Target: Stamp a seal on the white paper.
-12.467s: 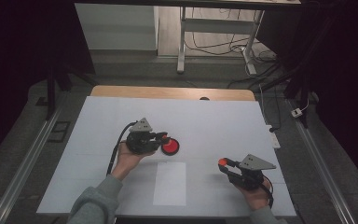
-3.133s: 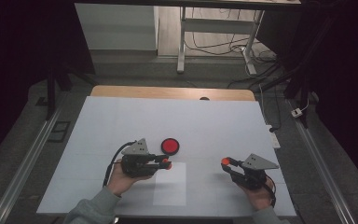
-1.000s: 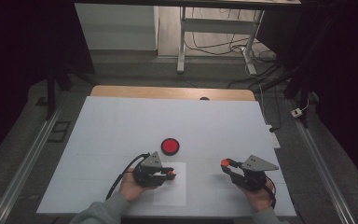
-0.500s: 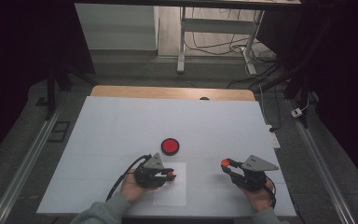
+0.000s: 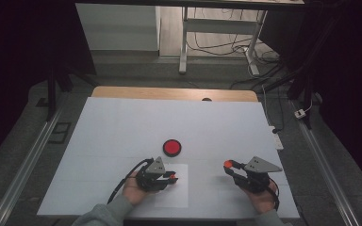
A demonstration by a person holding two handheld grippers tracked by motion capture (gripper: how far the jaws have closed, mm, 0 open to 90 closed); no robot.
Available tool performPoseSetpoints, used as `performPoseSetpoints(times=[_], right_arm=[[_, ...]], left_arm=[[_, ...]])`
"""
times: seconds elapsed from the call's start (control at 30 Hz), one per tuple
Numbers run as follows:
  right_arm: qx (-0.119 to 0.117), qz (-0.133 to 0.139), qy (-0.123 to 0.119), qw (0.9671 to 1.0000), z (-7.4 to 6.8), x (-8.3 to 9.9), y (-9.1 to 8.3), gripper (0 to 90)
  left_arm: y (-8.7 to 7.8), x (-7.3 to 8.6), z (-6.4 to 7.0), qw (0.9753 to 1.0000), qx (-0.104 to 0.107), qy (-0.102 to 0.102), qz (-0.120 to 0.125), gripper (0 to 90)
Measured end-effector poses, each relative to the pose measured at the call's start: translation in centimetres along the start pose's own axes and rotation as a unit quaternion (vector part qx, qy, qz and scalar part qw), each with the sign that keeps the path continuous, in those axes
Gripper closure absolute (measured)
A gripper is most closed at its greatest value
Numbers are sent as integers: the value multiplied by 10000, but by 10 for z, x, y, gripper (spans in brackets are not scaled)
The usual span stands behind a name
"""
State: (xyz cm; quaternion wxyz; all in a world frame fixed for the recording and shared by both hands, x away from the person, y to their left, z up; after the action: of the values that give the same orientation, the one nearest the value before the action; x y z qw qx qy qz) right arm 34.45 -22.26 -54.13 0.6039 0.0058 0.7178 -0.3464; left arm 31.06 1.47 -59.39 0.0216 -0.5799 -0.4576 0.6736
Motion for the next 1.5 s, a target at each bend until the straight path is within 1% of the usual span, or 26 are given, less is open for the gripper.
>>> performPoseSetpoints(times=[0.03, 0.1, 0.13, 0.27, 0.37, 0.5, 0.6, 0.63, 0.8, 1.07, 1.4, 1.5], right_arm=[[48, 2, -1, 10000, 0, 0, 0, 647], [24, 21, 0, 10000, 0, -1, 0, 647], [16, 29, 13, 10000, -1, -1, 0, 647], [26, 6, 4, 10000, -1, -1, -1, 647], [30, 9, 3, 10000, -1, -1, -1, 647], [16, 18, 8, 10000, -1, -1, -1, 647], [27, 35, -5, 10000, -1, -1, -1, 647], [24, 32, -7, 10000, -1, -1, -1, 647], [45, 2, -6, 10000, -1, 0, -1, 647], [23, 37, -1, 10000, -1, -1, -1, 647], [44, -8, -10, 10000, -1, 0, -1, 647], [23, 18, -2, 10000, -1, -1, -1, 647]], left_arm=[[0, 0, 0, 10000, -20, 8, -13, 726], [0, 0, 2, 9999, -113, 61, -36, 727], [0, 0, 2, 9999, -126, 92, -38, 727], [0, 0, 2, 9999, -138, 78, -51, 728], [0, 0, 3, 9997, -207, 120, -62, 728], [0, 1, 3, 9998, -185, 86, -56, 729], [0, 1, 3, 9997, -213, 67, -49, 729], [0, 1, 3, 9997, -229, 88, -53, 730], [0, 1, 3, 9997, -229, 67, -43, 729], [0, 1, 3, 9998, -197, 54, -43, 729], [0, 1, 3, 9997, -222, 33, -31, 727], [0, 1, 4, 9997, -253, 40, -29, 727]])
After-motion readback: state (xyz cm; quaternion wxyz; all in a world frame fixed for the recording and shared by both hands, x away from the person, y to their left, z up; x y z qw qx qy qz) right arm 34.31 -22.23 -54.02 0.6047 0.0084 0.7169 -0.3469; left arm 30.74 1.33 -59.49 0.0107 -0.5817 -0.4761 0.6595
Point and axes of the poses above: each handheld gripper's, and its own axes: y roughly forward along the jaws, x roughly out of its underside, z roughly to its right, the point moved 9 cm from there along y, roughly forward along the jaws, and after that the axes turned 13 degrees about -x, right-handed, at the moved point
